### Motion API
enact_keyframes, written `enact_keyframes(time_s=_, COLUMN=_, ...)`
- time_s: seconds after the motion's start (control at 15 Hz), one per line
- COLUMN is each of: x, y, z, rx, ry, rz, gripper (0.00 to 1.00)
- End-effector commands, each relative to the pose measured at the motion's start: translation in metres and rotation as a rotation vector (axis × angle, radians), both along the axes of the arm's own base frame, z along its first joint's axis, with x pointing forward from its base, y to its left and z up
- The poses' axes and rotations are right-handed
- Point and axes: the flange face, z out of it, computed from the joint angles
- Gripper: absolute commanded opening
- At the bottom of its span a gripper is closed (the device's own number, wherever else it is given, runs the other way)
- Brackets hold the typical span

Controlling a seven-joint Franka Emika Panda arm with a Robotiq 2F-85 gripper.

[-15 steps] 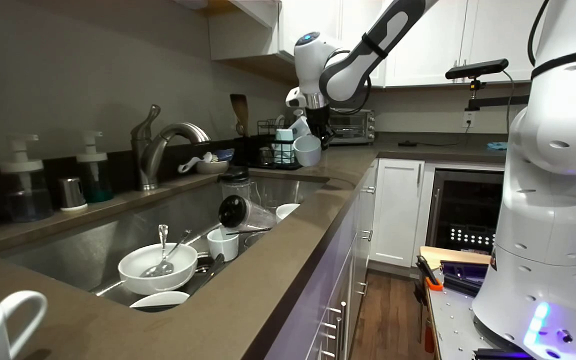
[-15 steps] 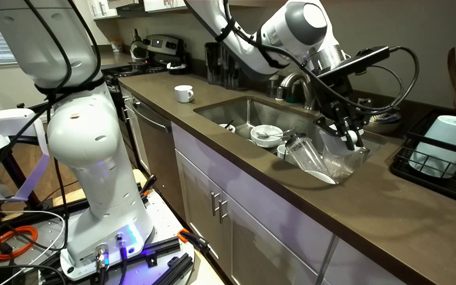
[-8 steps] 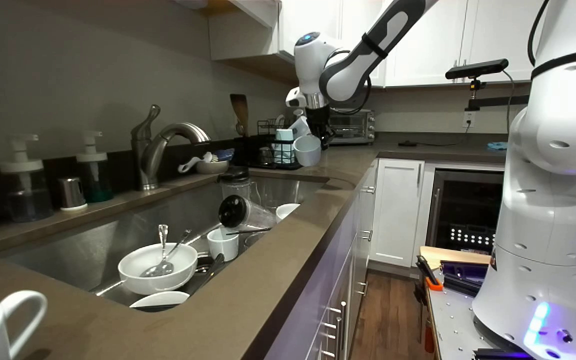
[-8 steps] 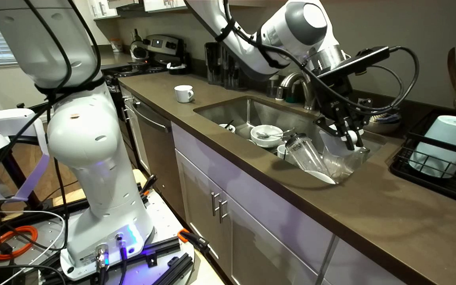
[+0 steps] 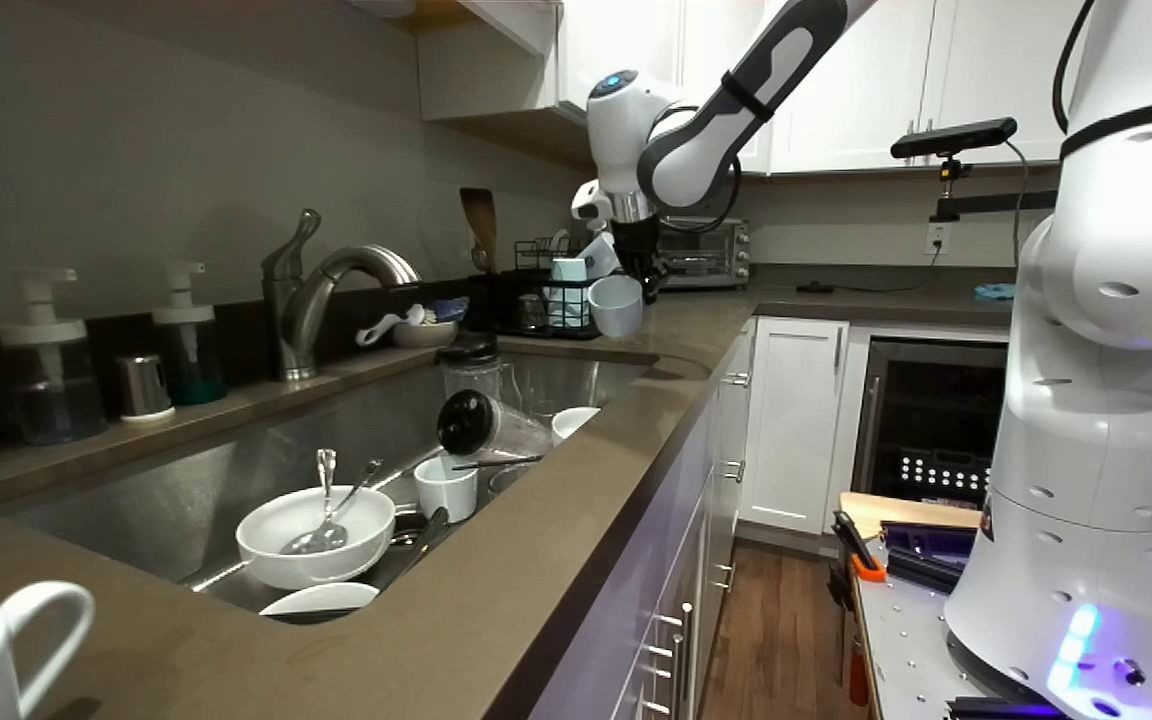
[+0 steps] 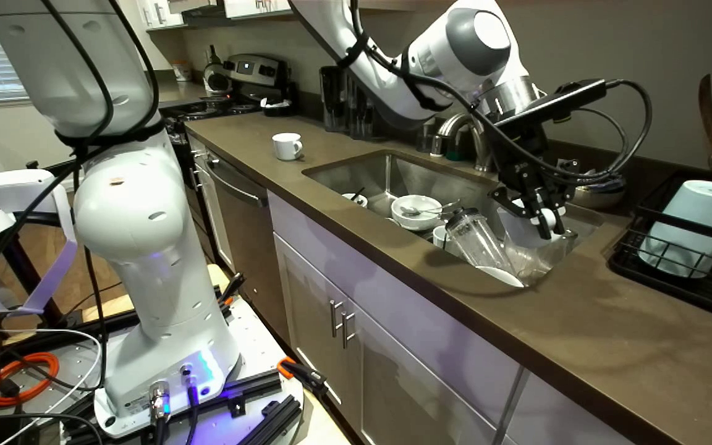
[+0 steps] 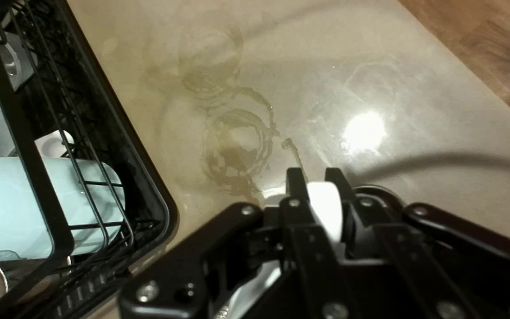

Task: Pick up the white mug on the right side of the counter, pour the liquid out of the mug and into the sink, place the mug down on the right side of the counter

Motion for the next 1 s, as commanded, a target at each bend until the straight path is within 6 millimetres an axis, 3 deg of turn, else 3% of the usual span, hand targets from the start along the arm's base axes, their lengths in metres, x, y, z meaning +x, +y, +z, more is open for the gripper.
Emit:
enact_keyframes(time_s=0.0, x=0.0, y=0.0, z=0.0, rx=0.001, ry=0.003, rz=0.0, gripper=0.16)
enact_keyframes(time_s=0.27, x=0.0, y=0.0, z=-0.001, rx=0.001, ry=0.003, rz=0.0, gripper=0.16)
enact_keyframes(time_s=0.33, x=0.0, y=0.0, z=-0.001, rx=0.001, ry=0.003, rz=-0.001, gripper=0.04)
enact_keyframes(time_s=0.93, x=0.006, y=-0.049, z=-0.006, rx=0.117, ry=-0.03, rz=-0.191, gripper=0.04)
